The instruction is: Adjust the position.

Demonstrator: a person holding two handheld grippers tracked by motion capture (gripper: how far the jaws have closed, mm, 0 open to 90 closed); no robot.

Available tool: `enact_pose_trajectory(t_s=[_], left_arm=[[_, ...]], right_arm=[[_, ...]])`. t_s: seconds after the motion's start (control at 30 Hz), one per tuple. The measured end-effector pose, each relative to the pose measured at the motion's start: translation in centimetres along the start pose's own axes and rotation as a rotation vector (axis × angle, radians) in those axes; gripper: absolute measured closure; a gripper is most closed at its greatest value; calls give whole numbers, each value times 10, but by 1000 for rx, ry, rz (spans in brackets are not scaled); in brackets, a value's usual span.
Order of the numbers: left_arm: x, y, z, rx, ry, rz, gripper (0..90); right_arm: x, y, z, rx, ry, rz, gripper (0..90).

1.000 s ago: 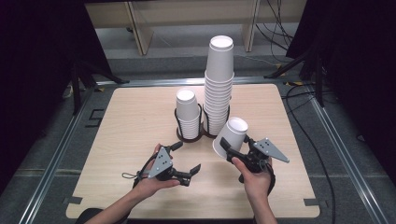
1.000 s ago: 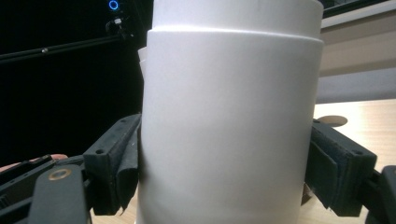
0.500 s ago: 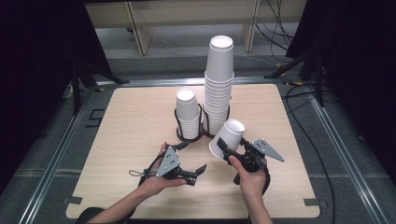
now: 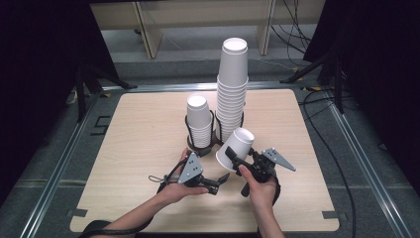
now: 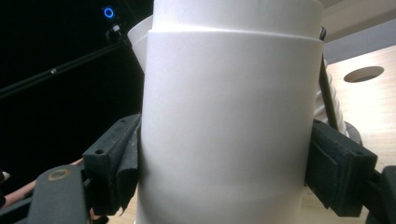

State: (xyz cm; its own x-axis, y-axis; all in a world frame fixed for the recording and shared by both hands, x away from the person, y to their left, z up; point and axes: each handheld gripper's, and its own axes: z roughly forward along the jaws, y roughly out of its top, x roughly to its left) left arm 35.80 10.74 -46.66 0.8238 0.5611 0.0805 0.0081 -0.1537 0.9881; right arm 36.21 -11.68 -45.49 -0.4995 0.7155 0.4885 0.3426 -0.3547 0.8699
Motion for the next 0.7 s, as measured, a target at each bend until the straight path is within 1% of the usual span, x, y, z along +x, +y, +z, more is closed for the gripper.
enact_pose_trajectory(t_s=[0.1, 0.13, 0.17, 0.2, 0.23, 0.27, 0.3, 0.33, 0.37, 0.4, 0.43, 0.47, 0.5, 0.53, 0.6, 0.7], left_arm=[[0, -2, 2, 6, 4, -3, 0], [-1, -4, 3, -2, 2, -4, 0], [-1, -5, 3, 7, 3, -3, 0], [-1, -5, 3, 7, 1, -9, 0], [-2, -6, 4, 3, 3, -11, 0], [5, -4, 0, -1, 159, 92, 0], [7, -4, -1, 27, 117, 115, 0], [5, -5, 2, 5, 63, 83, 0], [3, -5, 1, 5, 61, 57, 0], [1, -6, 1, -10, 69, 23, 0], [-1, -7, 2, -1, 12, -28, 0], [0, -7, 1, -1, 10, -19, 0], [0, -7, 0, -3, 12, -16, 0], [1, -7, -1, -2, 13, -11, 0], [1, -7, -2, -2, 12, -15, 0], [2, -8, -1, -6, 12, -18, 0]], right_arm=[[0, 1, 0, -5, 8, 17, 205], [0, 0, 0, -9, 8, 22, 205], [0, 0, 0, -7, 9, 30, 206], [0, 0, 0, -15, -10, 25, 207], [0, -1, -1, -17, -4, 45, 207], [-1, -3, 0, -17, 3, 81, 208], [-1, -3, 0, -17, 3, 81, 208], [-2, -3, 0, -18, 3, 81, 207], [-2, -4, 0, -14, -3, 96, 208], [-3, -4, -1, -16, 1, 123, 208], [-5, -4, 0, -24, -2, 136, 208], [-5, -4, -1, -18, 6, 164, 208], [-7, -4, -1, -25, 4, 175, 208], [-9, -4, -1, -29, 16, 184, 208], [-9, -3, -2, -26, 9, 194, 208], [-11, 0, -2, -41, -1, 208, 208]])
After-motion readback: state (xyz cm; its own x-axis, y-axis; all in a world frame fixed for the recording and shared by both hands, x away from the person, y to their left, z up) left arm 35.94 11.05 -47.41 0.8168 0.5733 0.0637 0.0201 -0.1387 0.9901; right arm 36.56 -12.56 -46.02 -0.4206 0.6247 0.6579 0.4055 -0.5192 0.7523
